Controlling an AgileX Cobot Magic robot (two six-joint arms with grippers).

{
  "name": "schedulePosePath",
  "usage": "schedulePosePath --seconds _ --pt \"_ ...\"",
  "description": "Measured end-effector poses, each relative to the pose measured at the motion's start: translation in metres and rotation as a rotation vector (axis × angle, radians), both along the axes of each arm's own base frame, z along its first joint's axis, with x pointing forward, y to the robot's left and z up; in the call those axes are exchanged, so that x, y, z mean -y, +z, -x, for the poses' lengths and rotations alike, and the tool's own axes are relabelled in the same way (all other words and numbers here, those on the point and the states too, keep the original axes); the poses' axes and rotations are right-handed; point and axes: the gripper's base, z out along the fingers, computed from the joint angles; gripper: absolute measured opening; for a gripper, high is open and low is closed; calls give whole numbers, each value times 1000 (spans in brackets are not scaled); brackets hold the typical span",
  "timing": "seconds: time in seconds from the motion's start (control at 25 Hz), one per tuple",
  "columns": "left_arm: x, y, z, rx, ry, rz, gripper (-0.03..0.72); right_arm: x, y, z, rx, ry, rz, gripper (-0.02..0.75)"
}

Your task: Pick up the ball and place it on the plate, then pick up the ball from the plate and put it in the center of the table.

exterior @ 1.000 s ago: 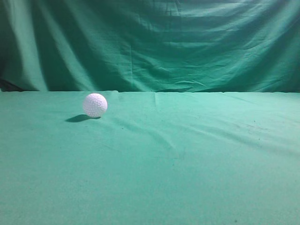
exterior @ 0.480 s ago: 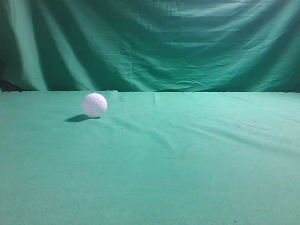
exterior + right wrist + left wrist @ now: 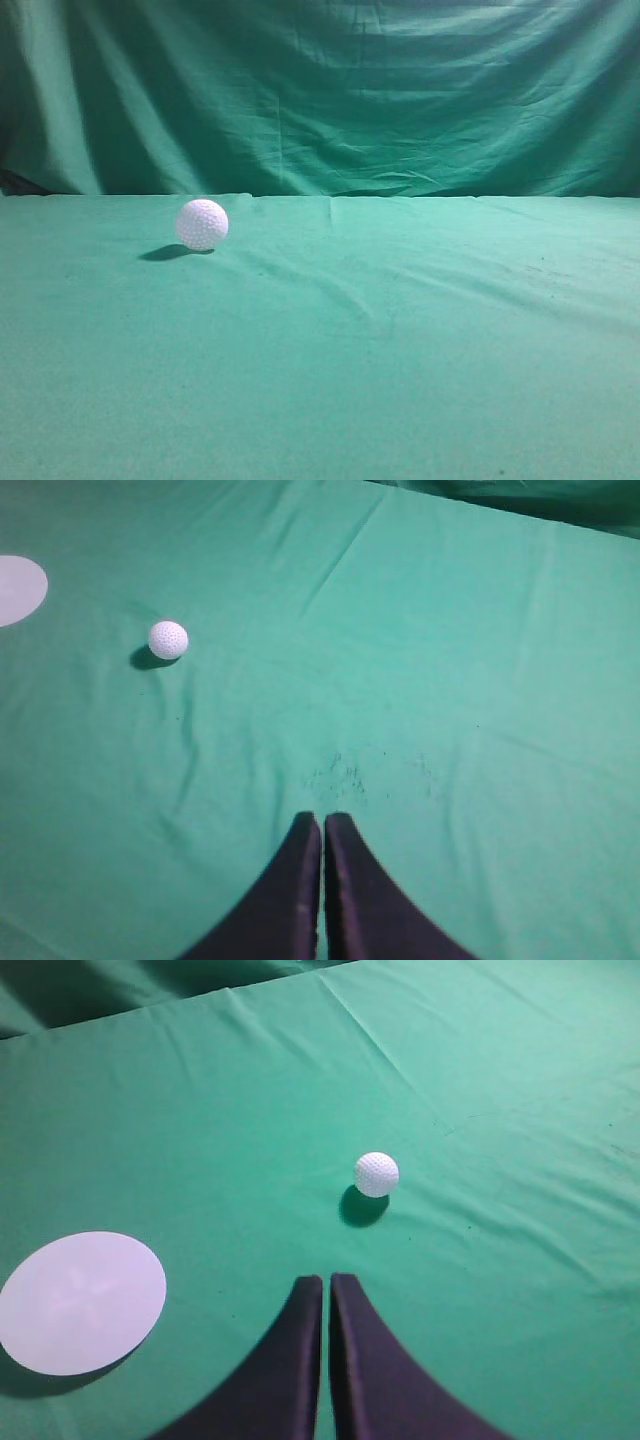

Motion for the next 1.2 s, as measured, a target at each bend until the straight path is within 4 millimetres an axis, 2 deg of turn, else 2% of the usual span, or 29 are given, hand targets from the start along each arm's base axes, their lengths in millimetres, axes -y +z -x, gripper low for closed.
schedulePosePath --seconds 0.16,1.2 --pt "0 0 0 -2 0 0 0 2 -12 3 16 5 -15 0" --pt "0 0 0 -5 -1 -1 0 3 -15 4 0 3 -11 0"
